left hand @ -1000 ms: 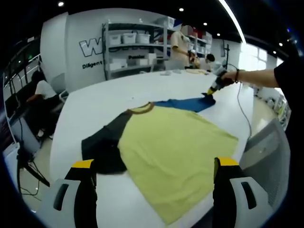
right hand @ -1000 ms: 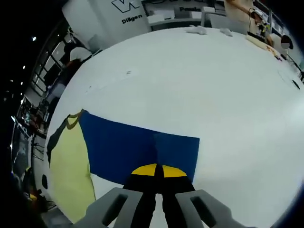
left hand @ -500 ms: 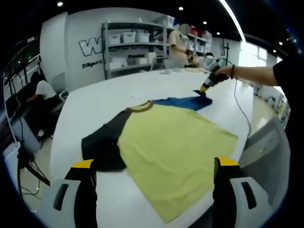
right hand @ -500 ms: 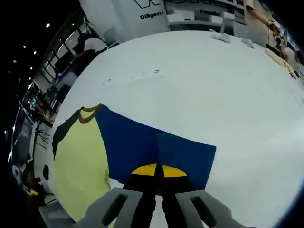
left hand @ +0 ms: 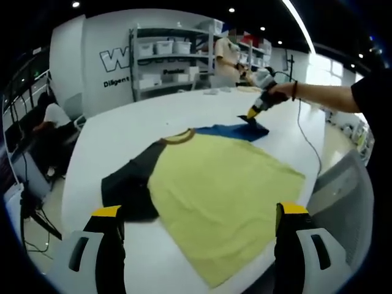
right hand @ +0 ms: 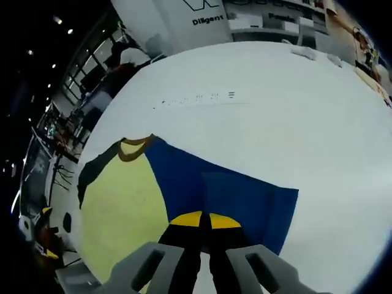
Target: Fold the garment on the visible template until the final outline fits inside the template.
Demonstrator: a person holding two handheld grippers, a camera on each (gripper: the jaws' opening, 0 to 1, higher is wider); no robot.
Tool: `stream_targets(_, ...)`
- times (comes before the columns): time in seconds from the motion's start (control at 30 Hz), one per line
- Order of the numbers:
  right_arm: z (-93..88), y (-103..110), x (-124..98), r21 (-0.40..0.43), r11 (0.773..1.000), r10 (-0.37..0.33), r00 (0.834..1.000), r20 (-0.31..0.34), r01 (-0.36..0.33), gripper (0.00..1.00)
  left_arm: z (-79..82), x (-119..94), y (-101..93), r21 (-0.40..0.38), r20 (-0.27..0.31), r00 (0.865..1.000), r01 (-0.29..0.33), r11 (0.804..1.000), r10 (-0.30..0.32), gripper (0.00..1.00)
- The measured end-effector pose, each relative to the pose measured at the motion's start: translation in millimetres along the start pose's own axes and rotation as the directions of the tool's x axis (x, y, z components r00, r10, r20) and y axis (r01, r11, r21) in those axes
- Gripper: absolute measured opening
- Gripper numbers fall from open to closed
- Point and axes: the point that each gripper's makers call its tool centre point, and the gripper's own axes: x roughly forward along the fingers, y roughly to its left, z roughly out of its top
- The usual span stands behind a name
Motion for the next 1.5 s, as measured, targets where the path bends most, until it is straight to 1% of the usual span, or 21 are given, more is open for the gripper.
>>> stream_targets(0.17,3.1,19.7,5.9,-0.009,1.000,0.030,1.000,-0.002,-0.030,0.00,-0.9,-0.3,-1.1,0.001,-0.007,1.000,0.005,1.000,-0.005,0.99)
stream_targets(0.3,4.3,30.8,9.9,-0.023,0.999,0.039,0.999,-0.011,-0.039,0.00,0.3,-1.3,-2.7,0.000,0.000,1.000,0.006,1.000,-0.006,0.99)
stream_targets(0.4,7.7,38.3,11.9,-0.034,0.998,0.047,0.999,-0.013,-0.047,0.00,-0.9,-1.7,-2.7,0.004,-0.004,1.000,0.007,1.000,-0.007,0.99)
stream_targets(0.57,11.9,56.7,15.0,-0.035,0.996,0.076,0.997,-0.011,-0.077,0.00,-2.1,-1.9,-2.6,0.004,-0.007,1.000,0.005,1.000,-0.005,0.99)
stream_targets(0.67,13.8,63.1,18.0,-0.045,0.996,0.078,0.997,-0.015,-0.078,0.00,-2.6,-1.5,-3.8,0.006,-0.009,1.000,0.008,1.000,-0.008,0.99)
stream_targets(0.87,15.9,86.5,22.8,-0.057,0.992,0.111,0.994,-0.009,-0.111,0.00,-3.2,-0.8,-5.1,0.008,-0.009,1.000,0.015,1.000,-0.015,0.99)
stream_targets(1.2,17.4,114.1,28.5,-0.080,0.987,0.136,0.990,-0.021,-0.137,0.00,-5.1,-0.6,-4.7,0.014,-0.016,1.000,0.017,1.000,-0.017,0.99)
stream_targets(1.3,20.2,120.8,30.4,-0.087,0.986,0.143,0.990,-0.021,-0.144,0.00,-4.8,-0.2,-4.7,0.011,-0.013,1.000,0.017,1.000,-0.017,0.99)
stream_targets(1.5,24.4,141.8,33.5,-0.106,0.981,0.163,0.986,-0.027,-0.165,0.00,-4.6,0.0,-5.2,0.011,-0.010,1.000,0.021,1.000,-0.021,0.99)
